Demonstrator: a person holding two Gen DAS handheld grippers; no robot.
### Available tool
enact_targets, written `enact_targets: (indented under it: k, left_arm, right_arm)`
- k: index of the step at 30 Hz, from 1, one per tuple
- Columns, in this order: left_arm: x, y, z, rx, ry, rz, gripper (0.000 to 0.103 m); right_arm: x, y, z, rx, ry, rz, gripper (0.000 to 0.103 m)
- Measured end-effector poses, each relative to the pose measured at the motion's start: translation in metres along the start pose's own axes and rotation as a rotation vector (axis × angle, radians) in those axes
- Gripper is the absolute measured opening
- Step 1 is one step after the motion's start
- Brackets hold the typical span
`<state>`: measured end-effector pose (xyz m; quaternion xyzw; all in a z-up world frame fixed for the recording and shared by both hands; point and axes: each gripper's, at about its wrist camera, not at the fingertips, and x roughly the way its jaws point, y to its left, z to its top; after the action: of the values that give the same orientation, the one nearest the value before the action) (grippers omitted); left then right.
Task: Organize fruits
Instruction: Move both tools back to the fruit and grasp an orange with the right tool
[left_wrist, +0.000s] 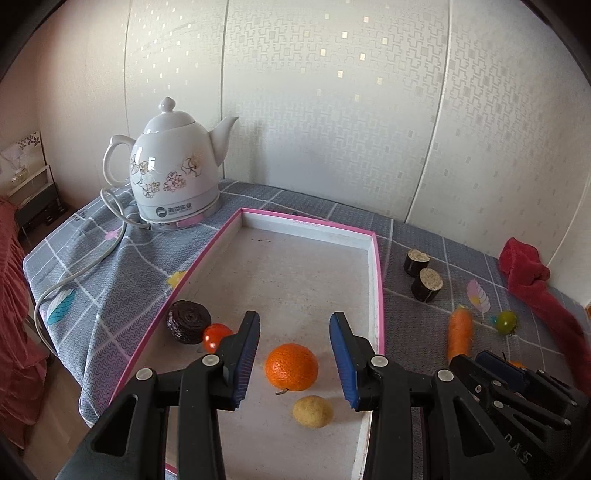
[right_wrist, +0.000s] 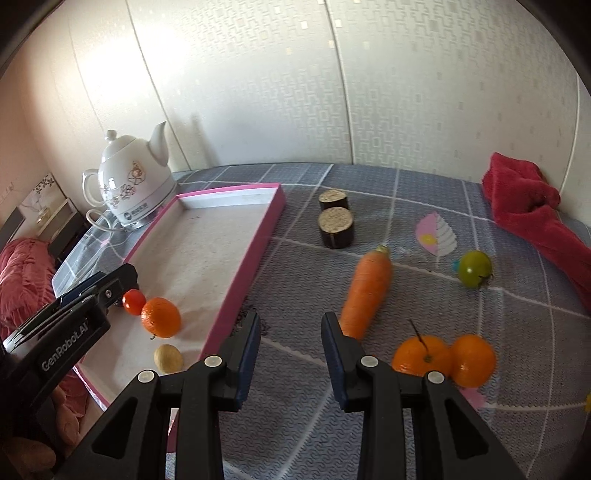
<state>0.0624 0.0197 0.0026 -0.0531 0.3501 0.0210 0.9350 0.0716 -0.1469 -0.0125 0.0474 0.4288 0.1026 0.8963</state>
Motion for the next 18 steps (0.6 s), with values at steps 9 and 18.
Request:
enact_targets:
  k: [9, 18]
  left_arm:
    - [-0.003, -0.033, -0.008, 0.108, 0.015, -0.109, 0.04]
    - [-0.003, -0.054, -0.018, 0.186, 0.048, -0.183, 0.04]
  right_arm:
    - [-0.017, -0.033, 0.006, 0.061, 0.001, -0.072, 0.034]
    - [-0.043, -0.102, 0.009, 0.227, -0.011, -0.137, 0.034]
